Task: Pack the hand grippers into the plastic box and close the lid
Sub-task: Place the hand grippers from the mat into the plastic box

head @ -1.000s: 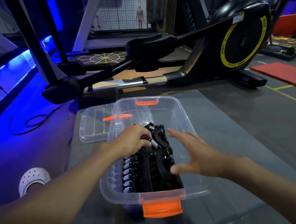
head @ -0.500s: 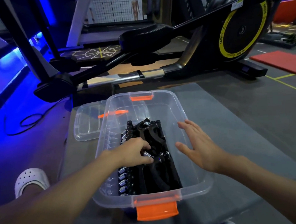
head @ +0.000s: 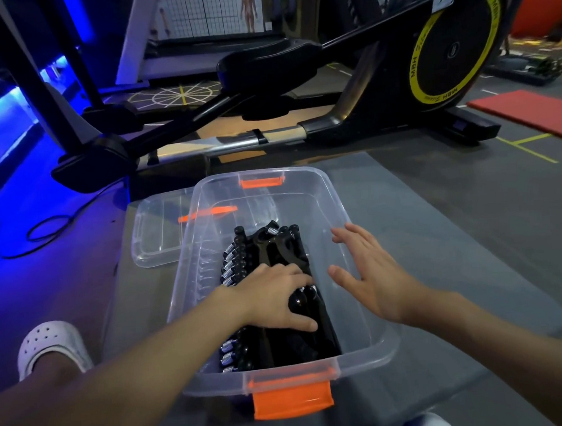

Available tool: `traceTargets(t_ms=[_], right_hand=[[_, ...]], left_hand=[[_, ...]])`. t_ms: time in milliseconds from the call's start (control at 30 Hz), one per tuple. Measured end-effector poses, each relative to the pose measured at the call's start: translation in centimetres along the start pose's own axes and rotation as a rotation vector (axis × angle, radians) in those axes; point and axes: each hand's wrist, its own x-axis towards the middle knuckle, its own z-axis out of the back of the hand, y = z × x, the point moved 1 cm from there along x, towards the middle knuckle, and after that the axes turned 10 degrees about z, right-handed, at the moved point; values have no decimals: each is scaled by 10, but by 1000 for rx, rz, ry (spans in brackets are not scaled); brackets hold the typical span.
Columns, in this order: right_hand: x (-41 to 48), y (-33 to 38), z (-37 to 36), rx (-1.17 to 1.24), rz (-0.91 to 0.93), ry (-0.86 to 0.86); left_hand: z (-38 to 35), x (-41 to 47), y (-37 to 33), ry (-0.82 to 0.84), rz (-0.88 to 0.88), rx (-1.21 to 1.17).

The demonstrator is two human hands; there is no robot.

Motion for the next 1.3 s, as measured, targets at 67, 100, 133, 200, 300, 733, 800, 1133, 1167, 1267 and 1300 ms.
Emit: traceTargets(t_ms=[67, 100, 133, 200, 300, 733, 800, 1133, 1167, 1267, 1300], right_hand=[[-1, 0, 0, 10, 1, -6], [-1, 0, 0, 12, 3, -10], [-1, 0, 0, 15, 3, -11], [-1, 0, 0, 25, -2, -11], [-1, 0, 0, 39, -9, -9], [-1, 2, 1, 60, -38, 6], [-1, 2, 2, 64, -34, 11], [-2, 2, 1, 82, -33, -6], [-2, 2, 1, 82, -34, -5], [-3, 2, 1, 87, -39, 0], [-3, 2, 1, 89, -39, 0]], left_hand=[[-7, 1, -3, 22, 1, 13], [-10, 1, -3, 25, 4, 12], [-12, 0, -3, 24, 4, 6], [-13, 0, 0, 28, 5, -15], [-16, 0, 0, 58, 14, -53], [-1, 15, -16, 6, -26, -135], [-6, 14, -16, 21, -35, -98], [-1, 26, 4, -193, -7, -29], [3, 30, 6, -207, -1, 0], [12, 46, 8, -177, 54, 25], [13, 52, 9, -142, 83, 42]])
